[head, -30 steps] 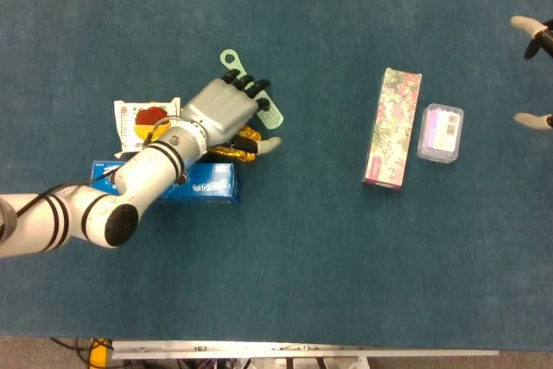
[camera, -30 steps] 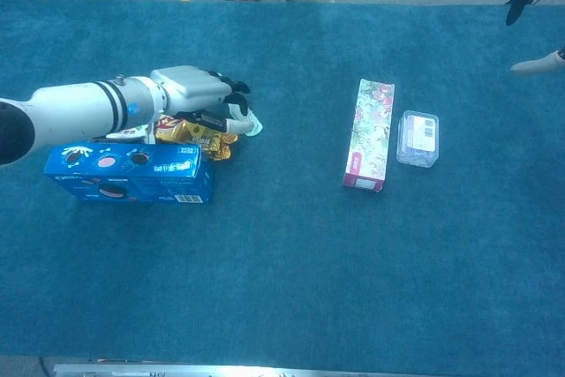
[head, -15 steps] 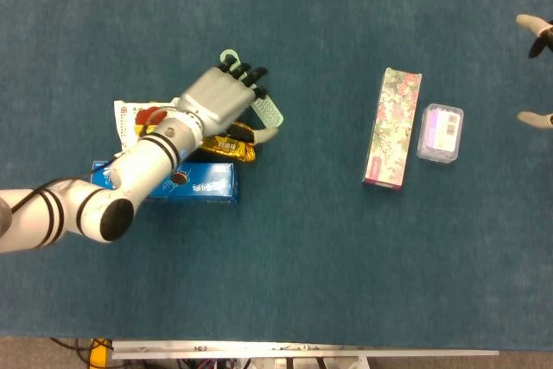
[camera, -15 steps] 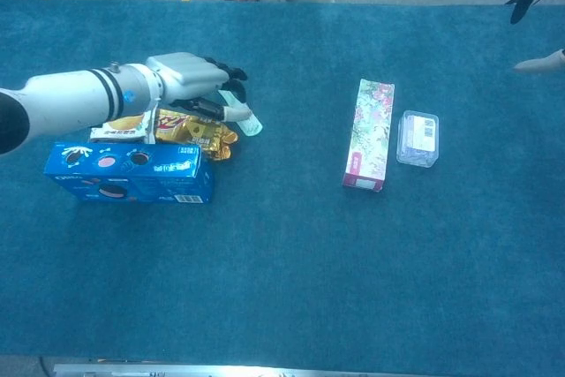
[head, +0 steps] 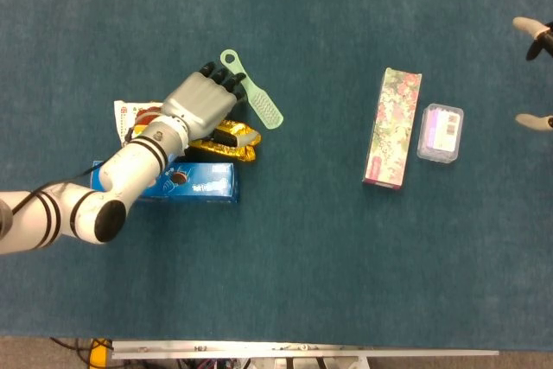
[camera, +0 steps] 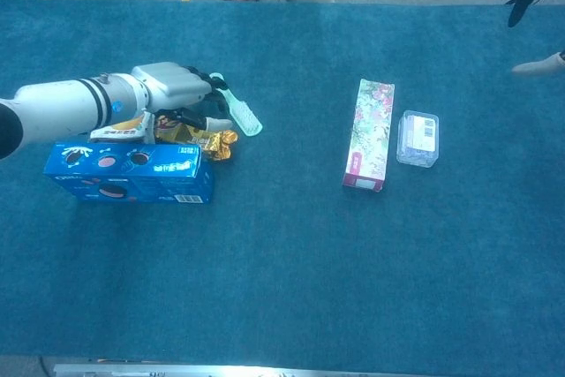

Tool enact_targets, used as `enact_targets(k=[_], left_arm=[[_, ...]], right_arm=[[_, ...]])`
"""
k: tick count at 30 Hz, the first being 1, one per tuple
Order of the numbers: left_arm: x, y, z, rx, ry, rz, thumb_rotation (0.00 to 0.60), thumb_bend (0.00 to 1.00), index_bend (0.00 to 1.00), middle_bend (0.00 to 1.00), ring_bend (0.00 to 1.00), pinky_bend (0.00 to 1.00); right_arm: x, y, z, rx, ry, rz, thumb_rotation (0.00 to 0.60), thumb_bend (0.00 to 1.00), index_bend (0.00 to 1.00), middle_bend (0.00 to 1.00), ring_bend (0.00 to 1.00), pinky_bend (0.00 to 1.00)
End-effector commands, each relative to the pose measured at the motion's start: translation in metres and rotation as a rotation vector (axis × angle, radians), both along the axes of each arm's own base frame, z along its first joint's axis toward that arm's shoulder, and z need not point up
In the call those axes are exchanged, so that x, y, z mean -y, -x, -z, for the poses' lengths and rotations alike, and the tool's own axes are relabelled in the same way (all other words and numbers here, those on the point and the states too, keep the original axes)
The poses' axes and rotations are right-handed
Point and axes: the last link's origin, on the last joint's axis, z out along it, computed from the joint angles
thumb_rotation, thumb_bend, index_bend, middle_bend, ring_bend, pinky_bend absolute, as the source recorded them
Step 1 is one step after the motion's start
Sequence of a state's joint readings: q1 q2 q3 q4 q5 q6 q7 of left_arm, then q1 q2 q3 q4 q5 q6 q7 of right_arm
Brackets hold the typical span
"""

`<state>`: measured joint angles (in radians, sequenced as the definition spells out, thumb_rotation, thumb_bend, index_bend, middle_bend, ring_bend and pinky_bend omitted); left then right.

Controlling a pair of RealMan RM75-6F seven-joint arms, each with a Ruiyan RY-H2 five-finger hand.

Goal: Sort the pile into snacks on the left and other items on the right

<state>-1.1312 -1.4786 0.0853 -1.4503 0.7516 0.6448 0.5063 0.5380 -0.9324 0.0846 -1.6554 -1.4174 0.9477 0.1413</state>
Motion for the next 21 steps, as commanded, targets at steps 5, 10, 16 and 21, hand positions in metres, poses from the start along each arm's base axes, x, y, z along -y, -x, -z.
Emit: enact_targets(k=[5, 10, 16, 21], left_arm=[[0.007, -0.019, 0.01, 0.055, 0.031, 0.003, 0.0, 0.22, 0.18, 0.0, 0.0, 0.0], [0.013, -0.036, 0.018, 0.112, 0.056, -0.011, 0.0, 0.22, 0.18, 0.0, 0.0, 0.0], [0.018, -0.054, 0.022, 0.159, 0.064, 0.013, 0.0, 0.22, 0.18, 0.0, 0.0, 0.0], [0.013, -0.048, -0.005, 0.177, 0.001, 0.007, 0.0, 0.22, 0.18, 0.0, 0.0, 0.0]], right_arm=[[-0.002, 0.004, -0.003, 0.002, 0.006, 0.01, 0.445, 0.0, 0.06, 0.38, 0.17, 0.18], [-0.002, 0.006, -0.004, 0.007, 0.011, 0.014, 0.444, 0.0, 0.06, 0.38, 0.17, 0.18], [-0.003, 0.005, -0.004, 0.006, 0.008, 0.011, 0.446, 0.0, 0.06, 0.38, 0.17, 0.18], [-0.001, -0.006, 0.001, 0.002, -0.021, -0.029, 0.445, 0.0, 0.06, 0.38, 0.17, 0.18]])
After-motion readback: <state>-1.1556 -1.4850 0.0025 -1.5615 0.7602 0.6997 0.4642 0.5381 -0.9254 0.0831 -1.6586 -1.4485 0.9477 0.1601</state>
